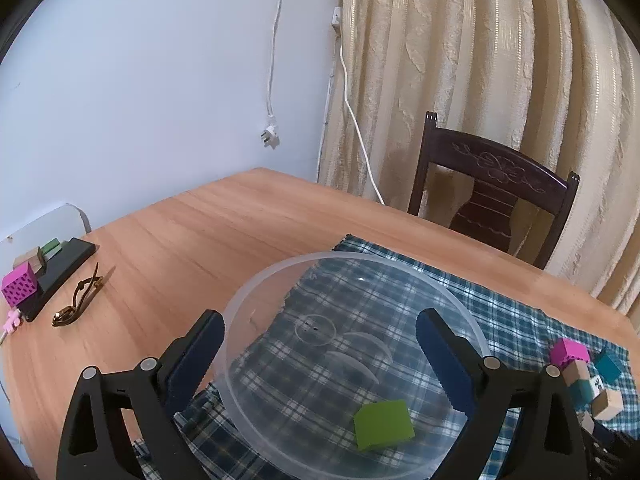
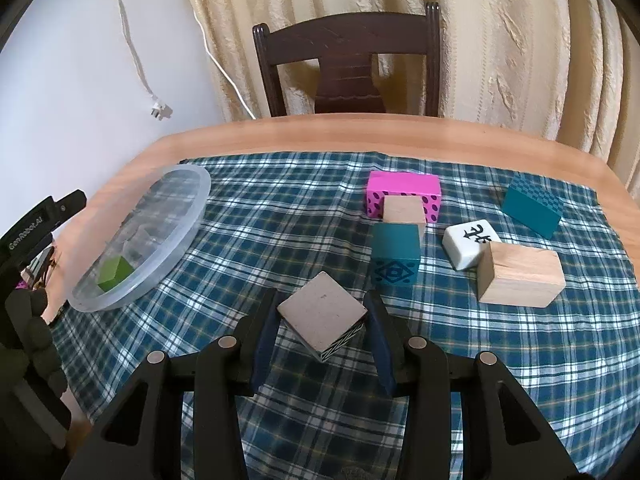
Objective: Organize rigid objects
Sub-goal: 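Carry the green cube into the clear bowl and open the left gripper, then carry the white zigzag cube into the clear bowl and open the right gripper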
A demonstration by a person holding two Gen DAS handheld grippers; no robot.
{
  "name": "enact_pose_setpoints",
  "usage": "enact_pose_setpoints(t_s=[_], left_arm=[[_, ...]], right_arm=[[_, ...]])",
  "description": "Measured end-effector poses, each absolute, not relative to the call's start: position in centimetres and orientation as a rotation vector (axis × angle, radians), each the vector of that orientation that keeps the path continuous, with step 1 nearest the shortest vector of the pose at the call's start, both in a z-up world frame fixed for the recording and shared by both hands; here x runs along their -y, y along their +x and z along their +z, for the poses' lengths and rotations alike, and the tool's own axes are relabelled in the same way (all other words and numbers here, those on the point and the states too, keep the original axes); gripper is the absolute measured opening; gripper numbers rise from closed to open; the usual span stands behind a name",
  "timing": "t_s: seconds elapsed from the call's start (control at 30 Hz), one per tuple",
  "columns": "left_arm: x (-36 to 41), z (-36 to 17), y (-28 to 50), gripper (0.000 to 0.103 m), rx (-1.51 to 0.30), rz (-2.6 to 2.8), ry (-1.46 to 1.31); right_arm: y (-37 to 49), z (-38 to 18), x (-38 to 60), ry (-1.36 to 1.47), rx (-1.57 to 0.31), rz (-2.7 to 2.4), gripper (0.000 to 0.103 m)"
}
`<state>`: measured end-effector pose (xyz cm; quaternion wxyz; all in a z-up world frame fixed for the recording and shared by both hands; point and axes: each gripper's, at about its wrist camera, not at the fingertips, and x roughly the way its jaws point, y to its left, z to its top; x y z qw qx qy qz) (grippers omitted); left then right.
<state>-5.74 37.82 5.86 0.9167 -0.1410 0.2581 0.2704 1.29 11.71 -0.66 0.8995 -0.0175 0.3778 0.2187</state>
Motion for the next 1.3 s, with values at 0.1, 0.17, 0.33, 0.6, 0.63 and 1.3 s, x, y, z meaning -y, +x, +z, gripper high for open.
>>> enact_pose_setpoints(t_s=[0.1,0.17,0.33,0.6,0.63,1.3], left_arm=[[-37.5,5.9,-5.7,0.099,-0.531,0.548,-0.278],[-37.3,5.9,-5.7,0.099,-0.530,0.542,-0.272],[-37.4,5.8,-5.6,0.099,-0.536,0.541,-0.277],[-37.7,5.9,-5.9,0.099,-0.528,0.559,-0.293],[-37.7,6.0,-6.0,0.099,-0.525,0.565,-0.293],[-39.7,6.5,-7.8,0.103,-0.449,0.679,-0.369]], right_arm=[[1.1,-0.6,-11.8,-0.035,-0.773,0.461,0.044],[1.0,-0.4,-11.9,-0.029,-0.765,0.468,0.044],[0.9,0.5,-12.5,-0.012,-0.753,0.492,0.044],[0.5,2.1,-15.8,-0.046,-0.719,0.547,0.044],[0.5,2.2,-16.3,-0.052,-0.715,0.554,0.044],[1.7,3.2,-24.1,-0.039,-0.706,0.738,0.055]])
